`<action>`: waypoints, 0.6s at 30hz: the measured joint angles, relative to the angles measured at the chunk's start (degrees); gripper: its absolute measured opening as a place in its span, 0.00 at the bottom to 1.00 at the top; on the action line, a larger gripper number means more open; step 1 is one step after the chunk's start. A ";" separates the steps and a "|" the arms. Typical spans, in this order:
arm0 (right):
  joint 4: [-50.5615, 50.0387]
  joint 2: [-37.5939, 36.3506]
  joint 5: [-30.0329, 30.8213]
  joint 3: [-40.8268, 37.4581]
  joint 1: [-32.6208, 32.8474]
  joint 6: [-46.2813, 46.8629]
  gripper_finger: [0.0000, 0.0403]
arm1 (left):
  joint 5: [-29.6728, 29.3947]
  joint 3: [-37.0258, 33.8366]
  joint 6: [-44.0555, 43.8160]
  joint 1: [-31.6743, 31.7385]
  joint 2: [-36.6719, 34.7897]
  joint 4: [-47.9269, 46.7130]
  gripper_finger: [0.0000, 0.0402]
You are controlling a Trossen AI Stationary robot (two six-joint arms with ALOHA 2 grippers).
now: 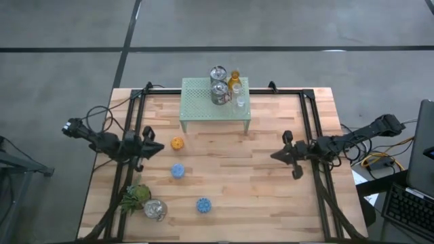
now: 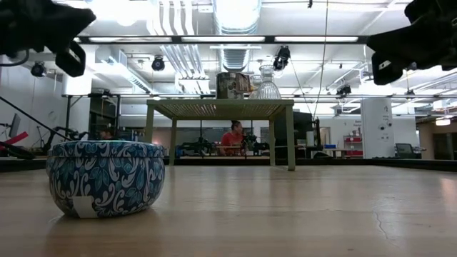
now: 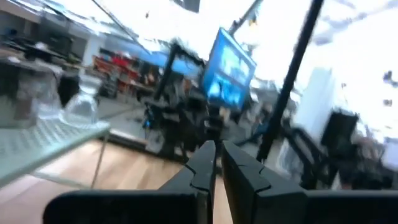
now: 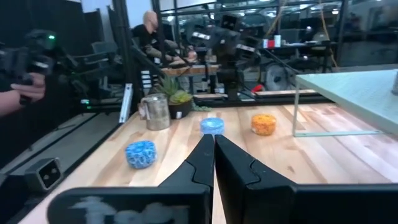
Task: Pick & Place candle stick holders
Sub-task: Put the brown scented candle on the shelf
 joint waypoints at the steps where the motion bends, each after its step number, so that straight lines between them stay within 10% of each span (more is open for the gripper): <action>1: -0.11 -0.34 -0.49 -0.03 -0.01 0.00 0.02 | -1.25 0.01 -0.21 -0.01 0.00 1.36 0.07; 18: -13.40 -6.35 10.78 -0.16 -1.93 10.86 0.02 | 1.43 4.75 -7.28 0.00 2.79 2.95 0.08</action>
